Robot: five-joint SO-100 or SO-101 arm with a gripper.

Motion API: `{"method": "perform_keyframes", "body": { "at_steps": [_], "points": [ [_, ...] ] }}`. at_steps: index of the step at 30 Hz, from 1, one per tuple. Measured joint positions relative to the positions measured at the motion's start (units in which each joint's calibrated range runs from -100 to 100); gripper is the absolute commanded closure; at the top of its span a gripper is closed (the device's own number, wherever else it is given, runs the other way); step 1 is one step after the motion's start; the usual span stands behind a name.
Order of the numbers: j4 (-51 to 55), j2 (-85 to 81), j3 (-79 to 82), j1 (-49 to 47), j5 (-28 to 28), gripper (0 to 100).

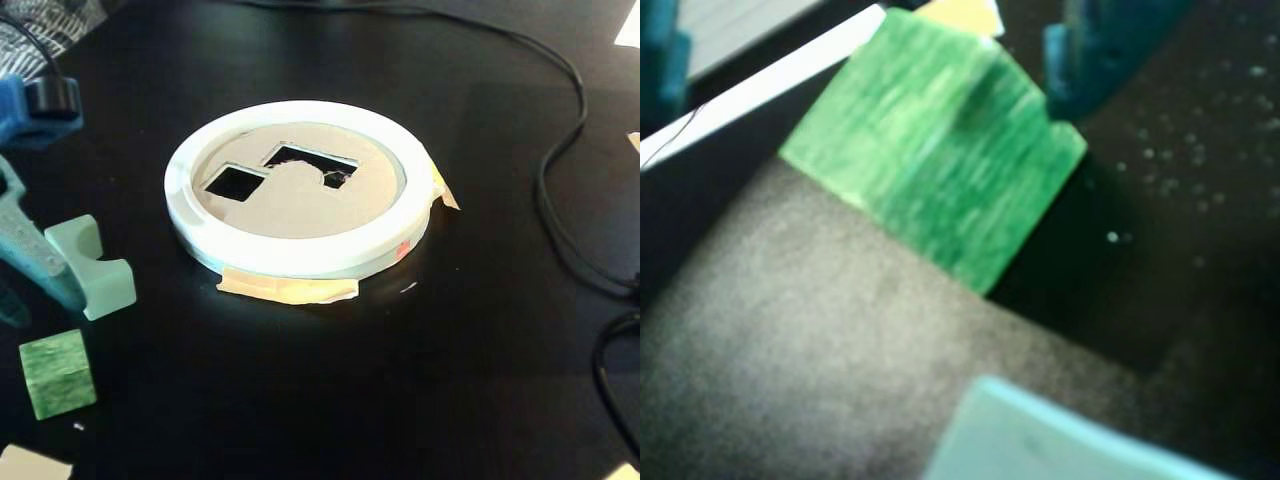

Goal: Pick up the U shape block and drop it in corresponding U shaped hole

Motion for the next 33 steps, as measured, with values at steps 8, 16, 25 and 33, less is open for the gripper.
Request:
{"method": "perform_keyframes", "body": {
  "at_steps": [8,16,25,33],
  "points": [
    [0.0,0.0,0.0,0.0,0.0,39],
    [0.0,0.0,0.0,0.0,-0.1,38],
    [0.0,-0.2,-8.8,-0.5,-0.1,39],
    [-6.2,-0.4,-11.2,-1.1,-0.1,39]
  ]
}}
